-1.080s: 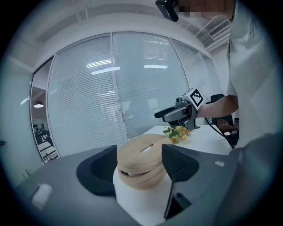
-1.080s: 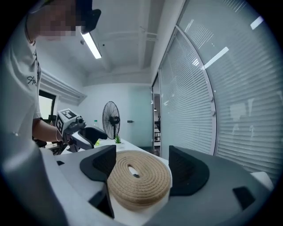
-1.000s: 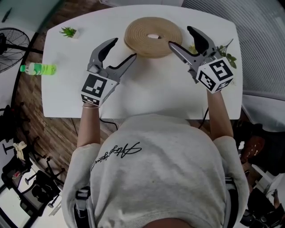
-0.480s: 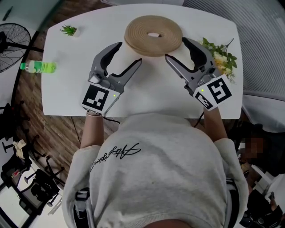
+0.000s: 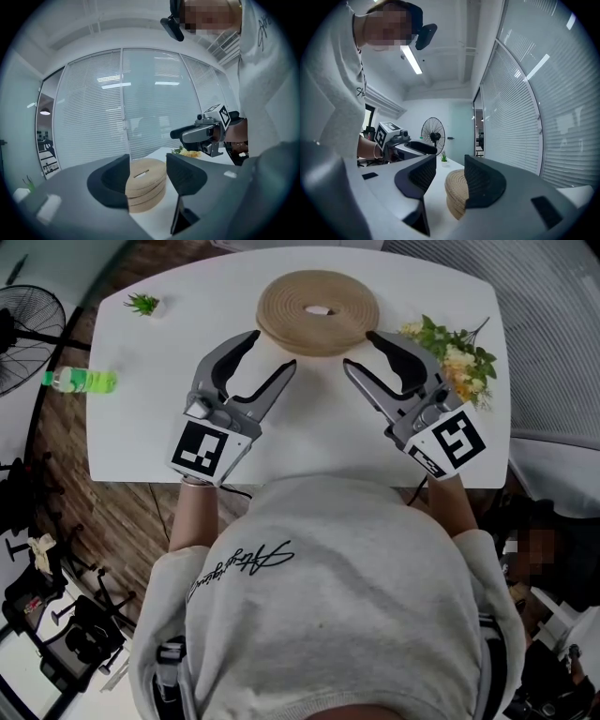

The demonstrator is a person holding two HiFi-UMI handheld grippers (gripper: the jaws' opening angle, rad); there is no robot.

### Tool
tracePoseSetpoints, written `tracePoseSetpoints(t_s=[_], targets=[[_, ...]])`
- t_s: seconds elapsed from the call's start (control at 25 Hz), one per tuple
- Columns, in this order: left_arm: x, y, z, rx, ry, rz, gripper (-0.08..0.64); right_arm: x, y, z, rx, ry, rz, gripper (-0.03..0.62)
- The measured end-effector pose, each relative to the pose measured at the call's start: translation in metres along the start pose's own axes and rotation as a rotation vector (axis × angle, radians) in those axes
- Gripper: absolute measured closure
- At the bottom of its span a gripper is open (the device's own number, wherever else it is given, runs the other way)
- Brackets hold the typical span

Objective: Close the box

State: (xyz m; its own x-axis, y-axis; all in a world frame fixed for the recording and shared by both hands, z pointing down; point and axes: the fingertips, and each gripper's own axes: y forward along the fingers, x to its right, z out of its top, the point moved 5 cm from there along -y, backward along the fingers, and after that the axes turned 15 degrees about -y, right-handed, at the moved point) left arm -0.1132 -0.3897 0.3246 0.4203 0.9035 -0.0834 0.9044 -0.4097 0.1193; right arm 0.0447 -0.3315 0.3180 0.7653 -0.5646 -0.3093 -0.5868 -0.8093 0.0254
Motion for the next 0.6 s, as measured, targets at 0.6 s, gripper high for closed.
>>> tracePoseSetpoints(t_s=[0.6], targets=[[0.018, 0.003, -0.001, 0.018, 0.009, 0.024, 0.414, -0.005, -0.011, -0.009, 0.020, 0.014, 0.039, 0.588]])
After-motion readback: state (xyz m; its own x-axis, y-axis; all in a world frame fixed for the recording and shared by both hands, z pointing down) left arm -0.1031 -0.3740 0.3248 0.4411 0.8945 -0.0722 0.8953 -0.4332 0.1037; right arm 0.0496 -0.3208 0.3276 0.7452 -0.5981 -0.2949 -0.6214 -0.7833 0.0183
